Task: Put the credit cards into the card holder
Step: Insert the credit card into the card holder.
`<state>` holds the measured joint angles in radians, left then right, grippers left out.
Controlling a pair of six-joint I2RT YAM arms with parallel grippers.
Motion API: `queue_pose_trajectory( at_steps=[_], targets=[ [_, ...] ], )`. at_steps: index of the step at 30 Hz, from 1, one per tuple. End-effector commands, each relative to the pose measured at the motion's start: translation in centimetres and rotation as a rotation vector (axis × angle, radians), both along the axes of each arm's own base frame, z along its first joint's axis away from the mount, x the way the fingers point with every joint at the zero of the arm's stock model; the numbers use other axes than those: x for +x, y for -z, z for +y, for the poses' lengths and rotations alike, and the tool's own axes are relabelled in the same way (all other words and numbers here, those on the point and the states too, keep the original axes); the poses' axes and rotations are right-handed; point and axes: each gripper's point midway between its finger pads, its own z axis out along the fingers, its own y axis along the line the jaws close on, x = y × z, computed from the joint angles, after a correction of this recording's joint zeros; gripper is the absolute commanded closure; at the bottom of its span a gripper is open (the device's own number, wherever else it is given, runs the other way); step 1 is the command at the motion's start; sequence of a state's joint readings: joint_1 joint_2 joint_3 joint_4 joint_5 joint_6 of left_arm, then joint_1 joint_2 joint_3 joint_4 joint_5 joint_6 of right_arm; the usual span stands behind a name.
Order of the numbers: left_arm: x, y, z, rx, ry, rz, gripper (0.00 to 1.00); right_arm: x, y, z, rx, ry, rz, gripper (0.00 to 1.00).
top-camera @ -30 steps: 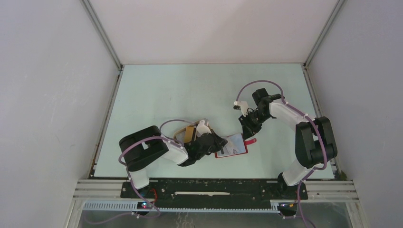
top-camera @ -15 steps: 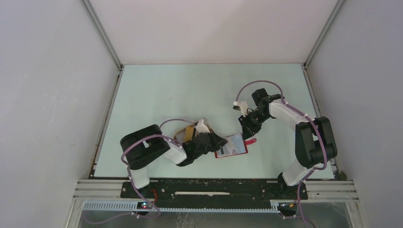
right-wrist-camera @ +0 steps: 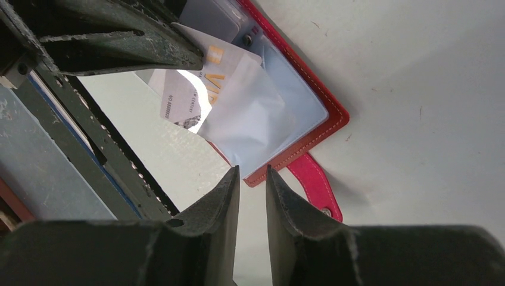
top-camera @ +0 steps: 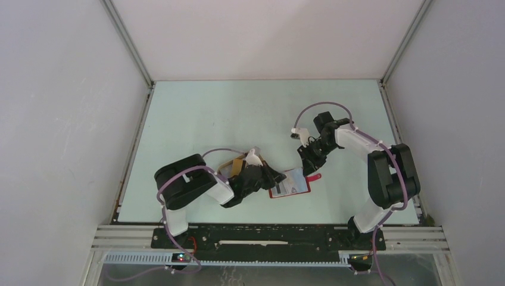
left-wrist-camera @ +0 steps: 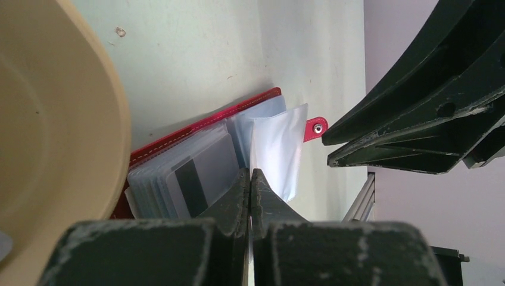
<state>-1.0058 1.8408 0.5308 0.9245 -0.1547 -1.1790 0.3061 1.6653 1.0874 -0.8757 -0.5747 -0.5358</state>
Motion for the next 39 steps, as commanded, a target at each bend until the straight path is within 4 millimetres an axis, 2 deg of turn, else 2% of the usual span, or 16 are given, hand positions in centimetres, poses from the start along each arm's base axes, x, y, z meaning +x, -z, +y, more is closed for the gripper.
queue_pose_trajectory(
  at_steps=[1, 6, 11, 16, 22, 39],
  targets=[
    [-0.3, 1.0, 0.5, -0.006, 0.025, 0.009, 1.00, 1.3, -1.2, 1.6, 0.057, 0.017, -0.035, 0.70],
    [-0.2, 1.1, 0.3, -0.023, 0.031, 0.013, 1.00, 1.4, -1.9, 2.8, 0.131, 0.021, -0.023, 0.84],
    [-0.2, 1.2, 0.3, -0.022, 0.034, 0.017, 1.00, 1.5, 0.0, 3.1, 0.087, 0.034, 0.046, 0.88],
    [-0.3, 1.4, 0.4, -0.022, 0.033, 0.025, 1.00, 3.0, 2.2, 2.2, -0.018, 0.103, 0.048, 0.88],
    [-0.2, 1.7, 0.5, -0.020, 0.037, 0.036, 1.00, 3.3, 3.9, 1.3, -0.095, 0.125, 0.065, 0.89],
    [0.0, 2.7, -0.3, 0.003, 0.074, 0.086, 1.00, 2.9, 3.5, 1.7, -0.067, 0.109, 0.084, 0.89]
  ],
)
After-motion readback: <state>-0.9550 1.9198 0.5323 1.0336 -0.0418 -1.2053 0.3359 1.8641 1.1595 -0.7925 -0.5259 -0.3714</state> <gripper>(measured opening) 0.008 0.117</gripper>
